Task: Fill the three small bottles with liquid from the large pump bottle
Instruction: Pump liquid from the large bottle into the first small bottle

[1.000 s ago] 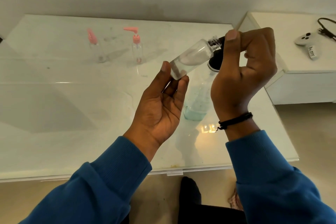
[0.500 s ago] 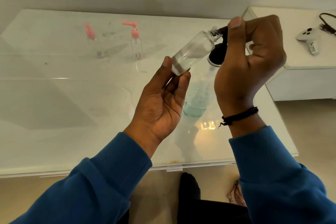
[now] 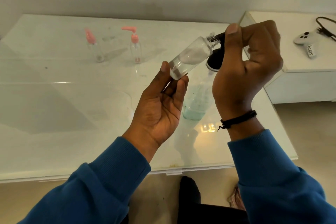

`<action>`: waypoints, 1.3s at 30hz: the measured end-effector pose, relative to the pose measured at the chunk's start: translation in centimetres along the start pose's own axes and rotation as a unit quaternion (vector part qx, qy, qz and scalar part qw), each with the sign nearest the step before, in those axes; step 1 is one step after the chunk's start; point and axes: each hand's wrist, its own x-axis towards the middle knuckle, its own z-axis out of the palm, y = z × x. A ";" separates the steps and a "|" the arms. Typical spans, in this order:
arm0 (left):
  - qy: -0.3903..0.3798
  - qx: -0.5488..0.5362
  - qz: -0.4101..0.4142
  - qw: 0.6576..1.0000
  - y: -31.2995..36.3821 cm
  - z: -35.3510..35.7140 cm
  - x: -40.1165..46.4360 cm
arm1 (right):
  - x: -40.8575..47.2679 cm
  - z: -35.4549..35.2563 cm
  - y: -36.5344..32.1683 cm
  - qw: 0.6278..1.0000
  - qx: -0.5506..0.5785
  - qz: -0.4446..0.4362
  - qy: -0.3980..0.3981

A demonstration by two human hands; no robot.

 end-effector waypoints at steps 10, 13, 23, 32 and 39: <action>0.003 -0.003 0.002 1.000 0.1 0.0 0.2 | 0.1 0.0 0.1 1.000 -0.010 -0.003 -0.004; 0.005 -0.004 0.004 1.000 0.1 -0.1 0.1 | -0.3 0.1 0.1 1.000 -0.005 0.004 -0.012; 0.003 -0.004 0.004 1.000 0.0 0.0 0.0 | -0.4 0.0 0.2 1.000 0.004 0.000 -0.008; 0.002 -0.002 0.001 1.000 0.0 0.1 -0.1 | 0.0 0.1 0.1 1.000 0.006 -0.001 -0.003; 0.005 0.001 0.001 1.000 -0.1 0.2 -0.1 | 0.1 0.0 0.2 1.000 0.004 -0.004 -0.005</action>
